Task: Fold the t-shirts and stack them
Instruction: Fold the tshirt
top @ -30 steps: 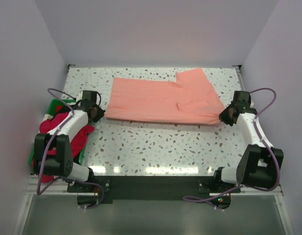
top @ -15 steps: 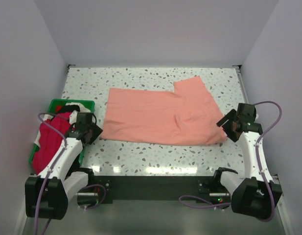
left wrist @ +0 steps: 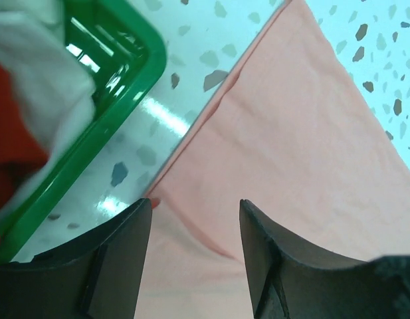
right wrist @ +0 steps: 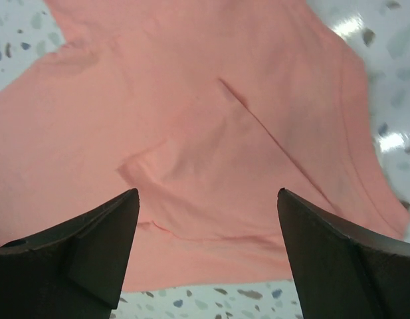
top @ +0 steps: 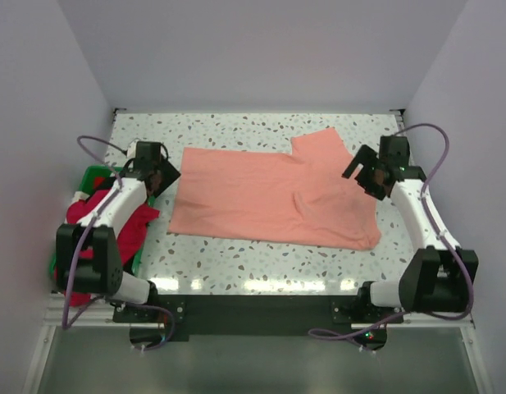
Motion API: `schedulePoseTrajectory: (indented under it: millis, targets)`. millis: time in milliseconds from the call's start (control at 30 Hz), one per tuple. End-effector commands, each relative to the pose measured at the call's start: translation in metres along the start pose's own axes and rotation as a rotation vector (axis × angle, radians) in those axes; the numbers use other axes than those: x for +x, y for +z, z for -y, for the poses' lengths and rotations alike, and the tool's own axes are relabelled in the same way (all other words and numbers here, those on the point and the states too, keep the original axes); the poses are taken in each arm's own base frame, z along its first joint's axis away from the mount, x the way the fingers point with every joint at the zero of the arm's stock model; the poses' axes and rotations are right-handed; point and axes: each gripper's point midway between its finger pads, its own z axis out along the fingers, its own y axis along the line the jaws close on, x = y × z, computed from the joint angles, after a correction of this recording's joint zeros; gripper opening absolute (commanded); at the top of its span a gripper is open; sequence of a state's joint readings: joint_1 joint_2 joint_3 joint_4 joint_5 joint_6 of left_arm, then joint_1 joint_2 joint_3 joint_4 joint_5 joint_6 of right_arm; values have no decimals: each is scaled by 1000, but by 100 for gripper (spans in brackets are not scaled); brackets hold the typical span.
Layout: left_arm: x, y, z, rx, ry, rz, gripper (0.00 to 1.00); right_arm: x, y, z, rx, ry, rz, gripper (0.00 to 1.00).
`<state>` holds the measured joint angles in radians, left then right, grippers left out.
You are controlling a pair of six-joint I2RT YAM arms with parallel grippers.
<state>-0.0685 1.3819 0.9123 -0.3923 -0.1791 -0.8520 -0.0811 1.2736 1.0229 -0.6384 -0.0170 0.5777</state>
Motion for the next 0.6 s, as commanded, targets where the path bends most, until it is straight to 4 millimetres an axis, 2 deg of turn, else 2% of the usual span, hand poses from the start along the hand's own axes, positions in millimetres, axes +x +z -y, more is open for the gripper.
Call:
schedulePoseTrajectory:
  millis: [0,33,67,133,200,233,300,333,367,400,433,467,567]
  targets:
    - [-25,28,40,52,45,31,60,-40,20,-49,-99,-103,84,87]
    - [-27,35,47,55,51,29,59,-56,20,-60,-119,-120,114,87]
    - [-30,42,53,55,57,27,59,-62,26,-64,-123,-127,122,87]
    - [-38,64,69,49,95,29,57,-80,48,-78,-136,-155,139,84]
    - [-51,86,82,30,130,45,57,-92,63,-88,-155,-168,157,81]
    - [-55,93,87,28,143,53,56,-98,77,-93,-153,-177,152,79]
    - [-67,113,99,17,178,74,56,-114,84,-104,-168,-191,185,77]
    - [-72,119,103,15,192,82,55,-114,99,-103,-153,-201,177,77]
    - [-79,131,113,21,207,96,54,-119,104,-105,-152,-206,188,77]
    - [-84,137,115,8,232,108,53,-128,106,-110,-152,-213,206,75]
    - [-84,143,115,-7,244,101,52,-131,110,-111,-147,-227,211,74]
    - [-89,155,123,-4,255,110,51,-130,122,-110,-139,-233,200,74]
    - [-91,173,126,-25,293,114,50,-140,133,-117,-146,-245,217,73]
